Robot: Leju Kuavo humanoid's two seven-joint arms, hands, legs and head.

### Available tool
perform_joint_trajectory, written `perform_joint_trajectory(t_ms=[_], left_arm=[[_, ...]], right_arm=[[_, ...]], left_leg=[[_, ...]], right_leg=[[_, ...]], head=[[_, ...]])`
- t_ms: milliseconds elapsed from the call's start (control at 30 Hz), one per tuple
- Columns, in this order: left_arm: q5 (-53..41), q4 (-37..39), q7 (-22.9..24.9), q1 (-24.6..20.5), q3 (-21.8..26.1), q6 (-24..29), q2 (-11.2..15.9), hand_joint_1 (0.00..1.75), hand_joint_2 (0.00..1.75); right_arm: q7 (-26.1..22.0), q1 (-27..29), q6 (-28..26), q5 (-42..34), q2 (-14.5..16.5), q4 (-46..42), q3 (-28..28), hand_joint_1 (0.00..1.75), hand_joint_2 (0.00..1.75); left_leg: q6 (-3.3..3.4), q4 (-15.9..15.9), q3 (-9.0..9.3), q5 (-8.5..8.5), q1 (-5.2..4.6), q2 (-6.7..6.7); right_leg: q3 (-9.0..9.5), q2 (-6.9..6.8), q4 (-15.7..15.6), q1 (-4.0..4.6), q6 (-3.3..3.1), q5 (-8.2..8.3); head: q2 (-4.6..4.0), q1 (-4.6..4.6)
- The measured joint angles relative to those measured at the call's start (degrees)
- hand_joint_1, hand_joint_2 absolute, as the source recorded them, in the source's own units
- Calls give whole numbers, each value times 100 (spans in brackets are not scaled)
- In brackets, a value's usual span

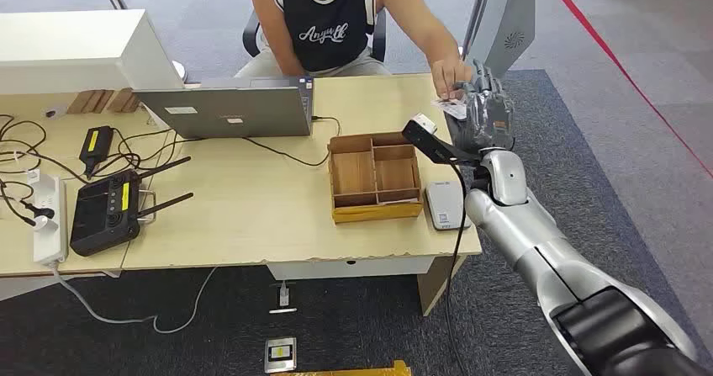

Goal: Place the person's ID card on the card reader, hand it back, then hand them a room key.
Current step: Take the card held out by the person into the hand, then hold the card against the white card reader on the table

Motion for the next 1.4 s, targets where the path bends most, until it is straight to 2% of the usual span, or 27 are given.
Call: perform_joint_trajectory(t_ms=[833, 1100, 1400], left_arm=[[-1, 1, 38, 189, 0, 123, 0, 0, 0], [126, 2, 118, 216, 0, 161, 2, 0, 0], [271, 2, 151, 232, 7, 237, 19, 0, 0]], right_arm=[[-43, 4, 127, -61, 44, -5, 0, 175, 175], [103, 392, 316, -173, -168, -5, -16, 175, 175], [24, 766, 280, -657, -448, 9, -148, 175, 175]], left_leg=[[0, 2, 2, 0, 0, 0], [1, 2, 1, -1, 0, 0], [1, 2, 1, -2, 0, 0]], right_leg=[[0, 0, -1, 0, 0, 0], [0, 0, -5, 0, 0, 0], [0, 0, -6, 0, 0, 0]], head=[[0, 0], [0, 0], [0, 0]])
